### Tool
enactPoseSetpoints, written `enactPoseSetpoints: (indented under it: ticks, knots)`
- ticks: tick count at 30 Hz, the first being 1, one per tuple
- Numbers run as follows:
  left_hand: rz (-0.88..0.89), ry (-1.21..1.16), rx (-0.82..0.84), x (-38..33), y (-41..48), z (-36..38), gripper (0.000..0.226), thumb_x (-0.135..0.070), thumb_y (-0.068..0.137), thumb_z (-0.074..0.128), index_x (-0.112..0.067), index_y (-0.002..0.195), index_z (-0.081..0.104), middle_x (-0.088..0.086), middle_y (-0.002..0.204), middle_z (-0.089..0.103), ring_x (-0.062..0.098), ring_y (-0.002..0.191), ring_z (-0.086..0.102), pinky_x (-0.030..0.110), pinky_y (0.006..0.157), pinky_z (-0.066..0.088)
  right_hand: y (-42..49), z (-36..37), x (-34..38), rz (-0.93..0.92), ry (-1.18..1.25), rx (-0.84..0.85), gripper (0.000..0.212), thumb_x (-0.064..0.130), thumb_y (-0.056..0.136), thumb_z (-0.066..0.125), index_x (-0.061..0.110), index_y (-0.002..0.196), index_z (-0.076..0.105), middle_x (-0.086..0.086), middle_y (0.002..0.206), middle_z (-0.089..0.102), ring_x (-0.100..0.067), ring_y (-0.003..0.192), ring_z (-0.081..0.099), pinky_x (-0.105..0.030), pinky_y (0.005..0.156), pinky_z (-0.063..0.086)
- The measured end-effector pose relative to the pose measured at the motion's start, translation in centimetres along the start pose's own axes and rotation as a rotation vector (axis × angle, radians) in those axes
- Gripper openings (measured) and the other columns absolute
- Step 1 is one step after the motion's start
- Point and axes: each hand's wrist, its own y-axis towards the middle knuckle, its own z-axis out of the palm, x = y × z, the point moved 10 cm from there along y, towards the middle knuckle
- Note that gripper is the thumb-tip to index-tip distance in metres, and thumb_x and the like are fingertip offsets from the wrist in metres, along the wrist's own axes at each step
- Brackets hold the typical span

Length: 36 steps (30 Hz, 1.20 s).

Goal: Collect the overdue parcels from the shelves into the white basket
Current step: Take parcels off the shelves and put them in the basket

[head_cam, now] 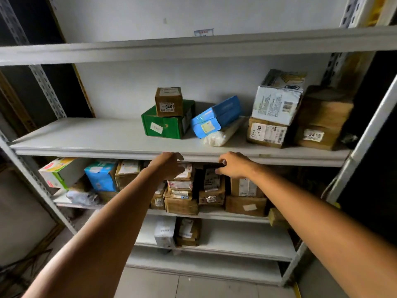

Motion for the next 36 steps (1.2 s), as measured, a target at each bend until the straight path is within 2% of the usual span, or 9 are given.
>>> enactPoseSetpoints:
  ticks: [4, 7, 9, 13, 22, 26, 30, 34, 36]
  knots:
    - [0.057, 0.064, 0.076, -5.0, -1.8, 4.1, 0.038, -0.034, 0.089, 0.062, -0.027, 0.126, 0.062, 0.006, 0.125, 0.065, 0.028, 0.11, 0.061, 0.036, 0.09, 0.051, -4.0, 0.9, -5.8, 0.073, 0.043, 0.02, 0.04, 0.04, 0.085, 0.069, 0.019, 0.119, 0.065, -0.006, 0.121, 0.065, -0.023, 0.105, 0.061, -0.037, 0.092, 0.051]
    - [0.087, 0.141, 0.109, -8.0, -2.2, 6.8, 0.044, -0.04, 0.091, 0.059, -0.029, 0.133, 0.058, 0.008, 0.13, 0.062, 0.03, 0.111, 0.061, 0.032, 0.08, 0.048, -6.5, 1.4, -9.5, 0.136, 0.072, 0.007, 0.03, 0.031, 0.086, 0.069, 0.013, 0.111, 0.069, -0.008, 0.112, 0.067, -0.023, 0.099, 0.062, -0.037, 0.088, 0.053]
    - [0.118, 0.12, 0.138, -9.9, -1.9, 8.9, 0.046, -0.037, 0.094, 0.06, -0.026, 0.138, 0.055, 0.01, 0.132, 0.06, 0.03, 0.113, 0.06, 0.032, 0.083, 0.047, -7.9, 2.1, -12.2, 0.175, 0.109, 0.01, 0.025, 0.026, 0.088, 0.068, 0.014, 0.109, 0.068, -0.006, 0.112, 0.067, -0.022, 0.098, 0.062, -0.035, 0.085, 0.053]
    - [0.155, 0.051, 0.212, -12.5, -1.4, 13.4, 0.042, -0.034, 0.095, 0.059, -0.025, 0.136, 0.057, 0.008, 0.128, 0.063, 0.027, 0.111, 0.062, 0.031, 0.086, 0.05, -9.7, 3.8, -16.7, 0.261, 0.127, 0.015, 0.032, 0.03, 0.086, 0.07, 0.015, 0.115, 0.067, -0.005, 0.114, 0.066, -0.021, 0.1, 0.062, -0.035, 0.088, 0.052]
    - [0.179, -0.042, 0.298, -11.8, 1.7, 21.2, 0.036, -0.033, 0.089, 0.062, -0.027, 0.124, 0.058, 0.007, 0.118, 0.066, 0.026, 0.099, 0.064, 0.037, 0.087, 0.056, -9.8, 8.2, -23.4, 0.426, 0.151, -0.018, 0.034, 0.041, 0.089, 0.067, 0.023, 0.118, 0.062, -0.002, 0.112, 0.064, -0.019, 0.095, 0.059, -0.03, 0.079, 0.048]
    - [0.149, -0.044, 0.322, -10.2, 2.9, 23.7, 0.043, -0.033, 0.094, 0.061, -0.023, 0.135, 0.059, 0.004, 0.135, 0.06, 0.026, 0.12, 0.058, 0.037, 0.103, 0.047, -8.3, 10.6, -25.3, 0.449, 0.195, -0.026, 0.034, 0.039, 0.09, 0.066, 0.023, 0.12, 0.062, -0.002, 0.118, 0.064, -0.021, 0.104, 0.06, -0.033, 0.084, 0.05]
    - [0.18, -0.053, 0.321, -10.1, 4.4, 26.3, 0.039, -0.029, 0.098, 0.056, -0.029, 0.137, 0.059, -0.004, 0.14, 0.059, 0.022, 0.121, 0.058, 0.028, 0.095, 0.043, -6.2, 12.9, -27.4, 0.461, 0.259, -0.052, 0.042, 0.039, 0.089, 0.067, 0.022, 0.126, 0.06, -0.003, 0.125, 0.063, -0.022, 0.11, 0.06, -0.036, 0.09, 0.051]
    - [0.062, -0.152, 0.307, -9.6, 5.2, 29.2, 0.039, -0.031, 0.094, 0.063, -0.023, 0.131, 0.062, 0.009, 0.108, 0.07, 0.025, 0.095, 0.064, 0.028, 0.079, 0.047, -4.7, 14.5, -29.4, 0.442, 0.278, -0.074, 0.041, 0.036, 0.091, 0.066, 0.017, 0.126, 0.06, -0.006, 0.127, 0.063, -0.025, 0.112, 0.06, -0.034, 0.09, 0.05]
    - [0.025, -0.182, 0.324, -10.1, 5.0, 31.2, 0.04, -0.034, 0.092, 0.064, -0.024, 0.13, 0.062, 0.009, 0.107, 0.071, 0.024, 0.093, 0.064, 0.028, 0.079, 0.048, -4.6, 15.3, -30.9, 0.442, 0.264, -0.073, 0.039, 0.036, 0.09, 0.067, 0.018, 0.124, 0.061, -0.006, 0.127, 0.063, -0.025, 0.112, 0.06, -0.036, 0.092, 0.05]
